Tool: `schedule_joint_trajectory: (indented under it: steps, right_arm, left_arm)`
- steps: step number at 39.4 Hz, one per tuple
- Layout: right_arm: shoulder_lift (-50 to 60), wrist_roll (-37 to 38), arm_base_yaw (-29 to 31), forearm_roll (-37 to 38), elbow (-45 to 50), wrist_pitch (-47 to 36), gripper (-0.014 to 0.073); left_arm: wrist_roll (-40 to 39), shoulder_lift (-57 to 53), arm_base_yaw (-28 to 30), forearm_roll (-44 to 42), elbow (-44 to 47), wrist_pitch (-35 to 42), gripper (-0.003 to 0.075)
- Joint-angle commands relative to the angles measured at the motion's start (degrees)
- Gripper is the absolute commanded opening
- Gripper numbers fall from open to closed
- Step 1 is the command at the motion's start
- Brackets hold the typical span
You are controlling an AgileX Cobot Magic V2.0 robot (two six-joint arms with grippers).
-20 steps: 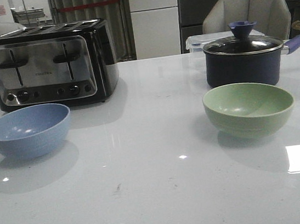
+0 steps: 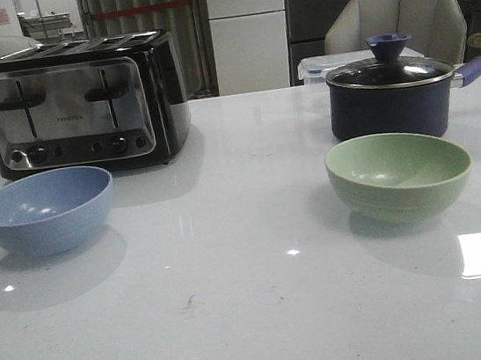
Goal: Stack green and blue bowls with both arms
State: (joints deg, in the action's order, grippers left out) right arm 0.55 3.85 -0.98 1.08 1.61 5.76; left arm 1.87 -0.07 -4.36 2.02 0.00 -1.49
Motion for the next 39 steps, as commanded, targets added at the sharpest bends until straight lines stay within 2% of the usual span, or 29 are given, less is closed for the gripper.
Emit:
schedule_joint_trajectory:
  steps: [1, 10, 15, 22, 31, 39]
  right_arm:
    - [1.12, 0.05, 0.11, 0.53, -0.28, -5.09, 0.0022]
    - [1.12, -0.01, 0.11, 0.53, -0.33, -7.53, 0.0022]
    - [1.12, -0.01, 0.11, 0.53, -1.07, -9.08, 0.0022]
    - [1.12, -0.01, 0.11, 0.48, -8.99, -5.76, 0.0022]
    - [-1.22, -0.01, 0.11, 0.53, -24.08, 5.84, 0.0022]
    - [-9.9, -0.01, 0.11, 0.53, -35.05, 13.65, 0.0022]
  left_arm:
    - [-0.32, -1.23, -0.39, 0.47, 0.59, 4.98, 0.0098]
    - [-0.32, -1.23, -0.39, 0.47, 0.59, 4.98, 0.0098]
    - [-0.32, -1.23, -0.39, 0.27, 0.45, 8.86, 0.0098]
    - [-0.32, -1.0, -0.39, 0.4, -5.65, 9.88, 0.0098]
    - [-0.32, 0.83, -0.39, 0.4, -20.8, -0.44, 0.0098]
    - [-0.32, 8.76, -0.39, 0.4, -33.85, -11.43, 0.0098]
